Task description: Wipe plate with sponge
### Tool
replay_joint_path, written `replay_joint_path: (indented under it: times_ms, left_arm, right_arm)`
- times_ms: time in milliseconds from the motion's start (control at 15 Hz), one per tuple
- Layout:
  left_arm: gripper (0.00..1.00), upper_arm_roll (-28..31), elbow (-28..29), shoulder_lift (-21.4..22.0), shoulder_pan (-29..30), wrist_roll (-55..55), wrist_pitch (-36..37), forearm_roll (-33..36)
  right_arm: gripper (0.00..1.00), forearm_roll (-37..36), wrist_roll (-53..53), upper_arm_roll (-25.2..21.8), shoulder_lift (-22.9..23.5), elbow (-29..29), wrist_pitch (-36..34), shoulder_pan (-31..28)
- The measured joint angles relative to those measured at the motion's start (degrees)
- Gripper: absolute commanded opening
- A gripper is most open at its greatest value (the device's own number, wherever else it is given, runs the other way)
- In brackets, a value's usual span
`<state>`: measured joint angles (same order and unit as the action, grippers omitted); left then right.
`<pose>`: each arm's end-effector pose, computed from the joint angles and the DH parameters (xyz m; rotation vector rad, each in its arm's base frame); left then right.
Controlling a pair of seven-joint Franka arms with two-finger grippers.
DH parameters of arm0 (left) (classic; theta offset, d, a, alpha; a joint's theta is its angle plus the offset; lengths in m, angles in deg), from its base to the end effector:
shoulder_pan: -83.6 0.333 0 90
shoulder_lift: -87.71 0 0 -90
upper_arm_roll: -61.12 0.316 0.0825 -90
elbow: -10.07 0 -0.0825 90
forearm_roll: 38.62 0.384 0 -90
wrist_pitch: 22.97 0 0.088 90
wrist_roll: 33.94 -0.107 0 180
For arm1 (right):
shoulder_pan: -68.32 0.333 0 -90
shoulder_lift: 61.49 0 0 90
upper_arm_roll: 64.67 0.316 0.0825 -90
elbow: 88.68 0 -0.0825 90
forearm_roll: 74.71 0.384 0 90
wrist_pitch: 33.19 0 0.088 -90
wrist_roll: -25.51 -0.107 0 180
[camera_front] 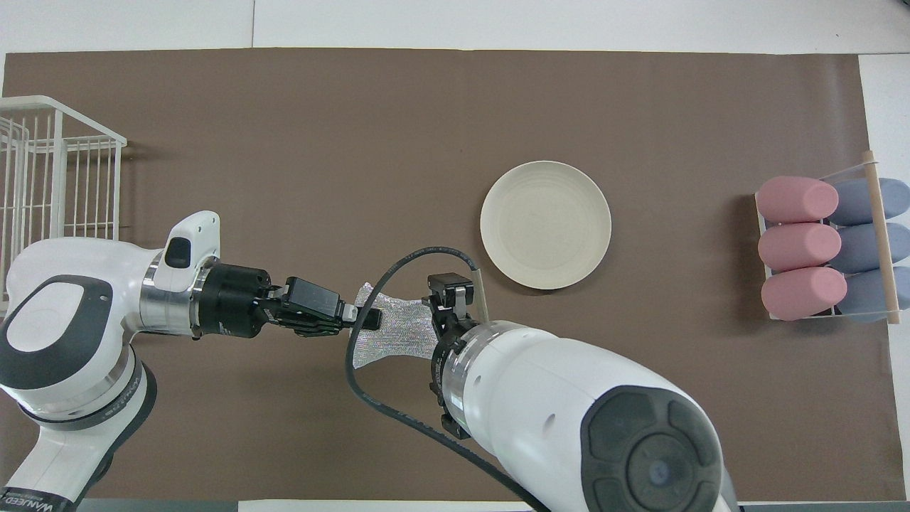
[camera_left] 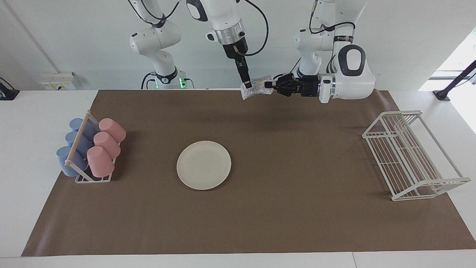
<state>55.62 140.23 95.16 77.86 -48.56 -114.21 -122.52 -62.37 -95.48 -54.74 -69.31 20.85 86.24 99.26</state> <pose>0.4488 -0.1969 0.4592 1.7000 0.0704 -0.4142 0.4046 0.3709 0.5847 -2.0775 1.8842 0.1817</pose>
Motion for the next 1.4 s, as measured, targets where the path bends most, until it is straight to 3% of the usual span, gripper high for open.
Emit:
replay_joint_path:
  times_ms: [201, 334, 401, 602, 802, 869, 1404]
  left_arm:
    - [0.0, 0.03, 0.0, 0.01, 0.0, -0.02, 0.54, -0.04]
    - [0.0, 0.06, 0.0, 0.01, 0.0, -0.03, 0.92, -0.05]
    - [0.0, 0.07, 0.0, 0.02, 0.0, -0.03, 1.03, -0.05]
    - [0.0, 0.08, 0.0, 0.03, 0.0, -0.04, 1.2, -0.05]
    - [0.0, 0.1, 0.0, 0.03, 0.0, -0.05, 1.24, -0.05]
    - [0.0, 0.12, 0.0, 0.03, 0.0, -0.05, 1.24, -0.05]
    - [0.01, 0.09, 0.01, 0.03, -0.01, -0.11, 1.86, -0.04]
  right_arm:
    - [1.0, 0.05, -0.48, 0.0, 0.0, 0.53, 1.12, 0.45]
    - [0.95, 0.06, -0.63, 0.0, 0.03, 1.01, 2.1, 0.45]
    - [0.88, 0.06, -0.69, 0.0, 0.05, 1.28, 2.64, 0.45]
    - [0.52, 0.07, -0.69, 0.0, 0.19, 1.93, 4.42, 0.45]
    - [0.07, 0.07, -0.69, 0.0, 0.19, 2.09, 4.61, 0.47]
    - [0.0, 0.07, -0.69, 0.0, 0.19, 2.09, 4.63, 0.48]
    - [0.0, 0.07, -0.69, 0.01, 0.19, 2.09, 4.75, 0.65]
